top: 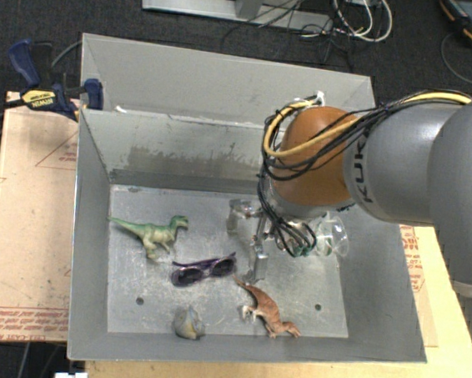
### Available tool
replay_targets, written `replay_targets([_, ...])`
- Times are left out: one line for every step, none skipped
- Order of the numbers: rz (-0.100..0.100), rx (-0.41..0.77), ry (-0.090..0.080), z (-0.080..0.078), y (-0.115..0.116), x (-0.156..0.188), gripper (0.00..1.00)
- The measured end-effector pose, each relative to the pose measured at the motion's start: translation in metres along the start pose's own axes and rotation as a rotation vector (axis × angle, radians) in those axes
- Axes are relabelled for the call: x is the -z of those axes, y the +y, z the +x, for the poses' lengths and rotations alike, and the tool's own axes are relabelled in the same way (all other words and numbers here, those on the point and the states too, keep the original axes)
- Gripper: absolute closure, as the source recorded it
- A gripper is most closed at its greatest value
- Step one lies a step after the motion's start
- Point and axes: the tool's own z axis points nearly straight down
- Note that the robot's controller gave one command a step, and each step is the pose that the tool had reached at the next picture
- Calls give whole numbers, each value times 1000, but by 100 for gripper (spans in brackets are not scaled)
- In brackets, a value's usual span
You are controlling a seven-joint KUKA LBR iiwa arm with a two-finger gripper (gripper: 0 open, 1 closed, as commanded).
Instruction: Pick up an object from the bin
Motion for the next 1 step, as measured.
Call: replay_targets([0,0,0,0,0,0,0])
